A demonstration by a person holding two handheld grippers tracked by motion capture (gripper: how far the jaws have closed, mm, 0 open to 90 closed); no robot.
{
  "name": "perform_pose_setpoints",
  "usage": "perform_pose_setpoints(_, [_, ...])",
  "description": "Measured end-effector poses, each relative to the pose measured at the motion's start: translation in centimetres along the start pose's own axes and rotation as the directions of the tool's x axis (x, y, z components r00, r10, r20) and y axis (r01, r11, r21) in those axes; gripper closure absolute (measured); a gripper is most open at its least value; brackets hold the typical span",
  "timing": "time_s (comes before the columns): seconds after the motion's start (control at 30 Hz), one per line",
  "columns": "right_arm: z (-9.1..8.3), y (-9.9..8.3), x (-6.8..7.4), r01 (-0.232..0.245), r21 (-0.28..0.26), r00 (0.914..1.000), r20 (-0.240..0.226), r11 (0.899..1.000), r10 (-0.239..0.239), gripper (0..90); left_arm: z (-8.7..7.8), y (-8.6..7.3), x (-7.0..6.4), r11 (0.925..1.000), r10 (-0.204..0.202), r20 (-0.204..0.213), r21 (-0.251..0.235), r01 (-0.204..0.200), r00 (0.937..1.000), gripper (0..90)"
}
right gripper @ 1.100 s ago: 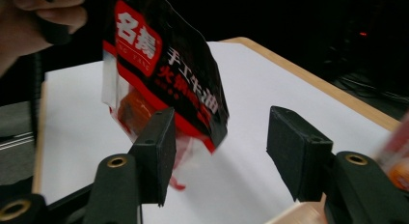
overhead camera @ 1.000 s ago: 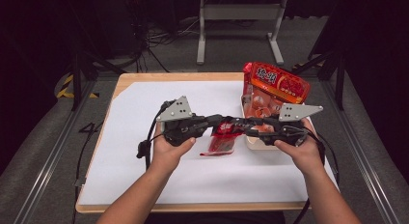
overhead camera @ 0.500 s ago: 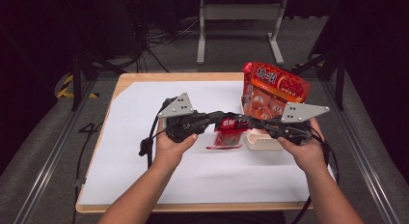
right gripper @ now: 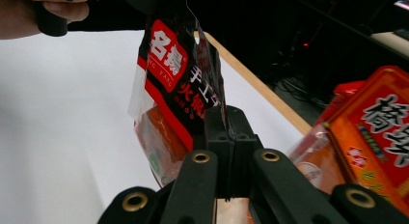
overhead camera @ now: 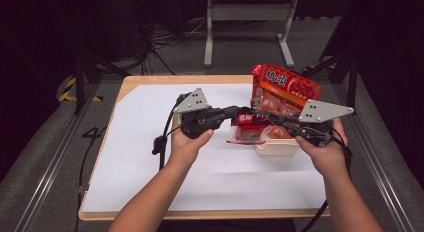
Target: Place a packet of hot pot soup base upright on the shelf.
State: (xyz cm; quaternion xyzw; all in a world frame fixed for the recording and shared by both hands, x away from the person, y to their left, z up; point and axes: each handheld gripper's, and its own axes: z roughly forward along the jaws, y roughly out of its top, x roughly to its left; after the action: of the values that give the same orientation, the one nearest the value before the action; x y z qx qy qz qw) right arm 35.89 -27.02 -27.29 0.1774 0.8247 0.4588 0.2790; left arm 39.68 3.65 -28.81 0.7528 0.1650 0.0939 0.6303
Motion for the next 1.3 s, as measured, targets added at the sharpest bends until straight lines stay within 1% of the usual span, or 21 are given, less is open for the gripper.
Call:
perform_pose_setpoints(0.1, [-0.5, 0.2, -0.1, 0.016, 0.01, 0.999, 0.042, 1.0, -0.016, 90.0, 0.6, 0.0, 0.1, 0.9999, -0.006, 0.0, -0.009, 0.006, 1.0, 90.0])
perform_pose_setpoints(0.2, [-0.7, 0.2, -0.3, 0.025, 0.015, 0.9978, 0.061, 1.0, -0.025, 90.0, 1.1, 0.1, 0.1, 1.0, 0.002, -0.002, -0.006, -0.002, 1.0, 90.0])
perform_pose_setpoints(0.3, [-0.9, 0.2, -0.5, 0.034, 0.018, 0.996, 0.082, 0.999, -0.036, 90.0, 1.6, 0.1, 0.0, 1.0, 0.001, -0.005, -0.003, -0.001, 1.0, 90.0])
perform_pose_setpoints(0.33, [-0.9, 0.1, -0.6, 0.038, 0.02, 0.9951, 0.091, 0.999, -0.04, 90.0, 1.7, 0.1, 0.1, 1.0, 0.007, -0.009, -0.002, -0.008, 0.9999, 90.0])
perform_pose_setpoints(0.37, [-1.0, 0.1, -0.6, 0.042, 0.021, 0.9938, 0.102, 0.999, -0.044, 90.0, 1.9, 0.1, 0.1, 1.0, 0.003, -0.009, 0.001, -0.003, 1.0, 90.0])
perform_pose_setpoints(0.47, [-1.1, 0.1, -0.6, 0.054, 0.031, 0.9899, 0.13, 0.998, -0.057, 90.0, 2.3, 0.1, 0.2, 1.0, 0.006, -0.018, 0.003, -0.006, 0.9998, 90.0])
perform_pose_setpoints(0.53, [-1.2, 0.1, -0.5, 0.059, 0.041, 0.9865, 0.15, 0.997, -0.065, 90.0, 2.8, 0.0, 0.4, 1.0, -0.004, -0.018, 0.004, 0.004, 0.9998, 90.0])
perform_pose_setpoints(0.57, [-1.2, 0.0, -0.4, 0.057, 0.046, 0.9851, 0.16, 0.997, -0.063, 90.0, 2.8, 0.0, 0.4, 1.0, -0.004, -0.018, 0.004, 0.004, 0.9998, 90.0])
perform_pose_setpoints(0.6, [-1.2, 0.0, -0.4, 0.054, 0.051, 0.984, 0.167, 0.997, -0.062, 90.0, 3.1, -0.1, 0.6, 1.0, -0.006, -0.02, 0.006, 0.007, 0.9998, 90.0])
perform_pose_setpoints(0.7, [-1.3, -0.3, -0.5, 0.043, 0.052, 0.9826, 0.179, 0.998, -0.052, 90.0, 3.7, -0.2, 0.7, 0.9998, -0.02, -0.013, 0.003, 0.02, 0.9997, 90.0])
perform_pose_setpoints(0.83, [-1.6, -0.6, -0.7, 0.027, 0.053, 0.9816, 0.187, 0.998, -0.037, 90.0, 4.3, -0.3, 0.7, 0.9997, -0.023, -0.008, 0.007, 0.023, 0.9997, 90.0])
perform_pose_setpoints(0.93, [-1.8, -0.7, -0.7, 0.024, 0.059, 0.9793, 0.199, 0.998, -0.035, 90.0, 4.8, -0.3, 0.8, 0.9995, -0.03, -0.004, 0.01, 0.03, 0.9996, 90.0])
perform_pose_setpoints(1.17, [-2.4, -1.2, -1.0, 0.013, 0.068, 0.973, 0.229, 0.998, -0.028, 90.0, 6.1, -0.2, 0.8, 0.9995, -0.026, -0.002, 0.018, 0.026, 0.9997, 90.0])
perform_pose_setpoints(1.3, [-2.5, -1.5, -1.1, 0.015, 0.078, 0.9697, 0.242, 0.997, -0.034, 90.0, 6.7, -0.2, 0.7, 0.9991, -0.03, 0.004, 0.03, 0.03, 0.9995, 90.0])
